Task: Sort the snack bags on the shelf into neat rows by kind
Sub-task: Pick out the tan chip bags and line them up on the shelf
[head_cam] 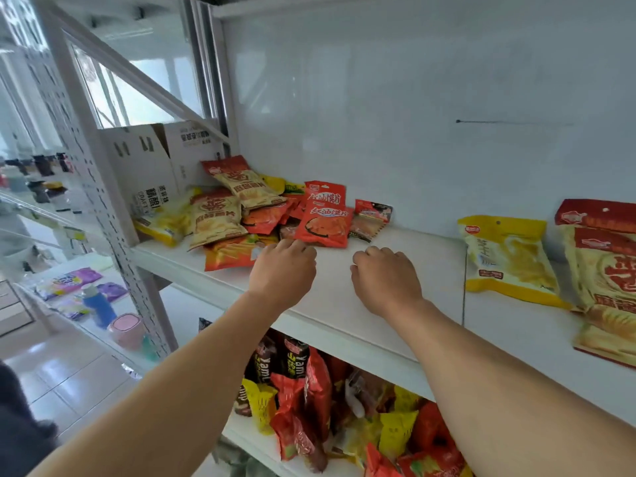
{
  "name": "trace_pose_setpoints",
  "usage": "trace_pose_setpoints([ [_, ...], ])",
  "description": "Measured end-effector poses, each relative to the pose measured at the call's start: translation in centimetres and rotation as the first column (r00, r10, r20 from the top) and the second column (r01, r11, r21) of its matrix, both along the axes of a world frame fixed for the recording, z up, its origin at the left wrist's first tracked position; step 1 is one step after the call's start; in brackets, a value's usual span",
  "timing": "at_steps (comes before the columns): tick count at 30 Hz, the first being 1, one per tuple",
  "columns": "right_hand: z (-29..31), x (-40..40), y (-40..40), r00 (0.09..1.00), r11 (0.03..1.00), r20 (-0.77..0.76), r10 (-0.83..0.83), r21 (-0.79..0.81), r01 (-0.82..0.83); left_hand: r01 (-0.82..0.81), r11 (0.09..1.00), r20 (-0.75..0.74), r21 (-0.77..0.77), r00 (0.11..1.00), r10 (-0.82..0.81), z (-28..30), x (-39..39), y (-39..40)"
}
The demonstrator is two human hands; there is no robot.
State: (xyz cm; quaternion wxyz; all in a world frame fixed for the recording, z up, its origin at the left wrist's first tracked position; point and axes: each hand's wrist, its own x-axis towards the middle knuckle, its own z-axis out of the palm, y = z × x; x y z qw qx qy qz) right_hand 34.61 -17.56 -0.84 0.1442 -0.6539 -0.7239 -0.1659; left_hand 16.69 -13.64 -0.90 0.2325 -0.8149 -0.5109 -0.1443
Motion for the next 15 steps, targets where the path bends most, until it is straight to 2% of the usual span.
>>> trace_pose_setpoints([
  [4,0.2,-5.7,3.7,1.000,1.000,-0.022,0.012,0.029,-0.012,-0.008,1.000,0.015,0.018,1.000,0.008,0.6,-6.0,3.1],
  [9,0.8,-12.3,7.9,0.998,0.998,-0.058,0.022,0.066,-0.019,-0.036,0.999,0.069,-0.033,0.997,0.038,1.1,-13.1,7.3],
  [12,1.2,-15.3,10.4,0.998,0.997,-0.063,0.013,0.077,-0.008,-0.057,0.997,0.205,-0.054,0.977,0.067,1.5,-16.1,9.4],
  [15,1.7,-17.7,13.2,0.998,0.997,-0.066,-0.002,0.077,0.007,-0.097,0.987,0.370,-0.130,0.918,0.139,1.6,-18.1,11.6],
])
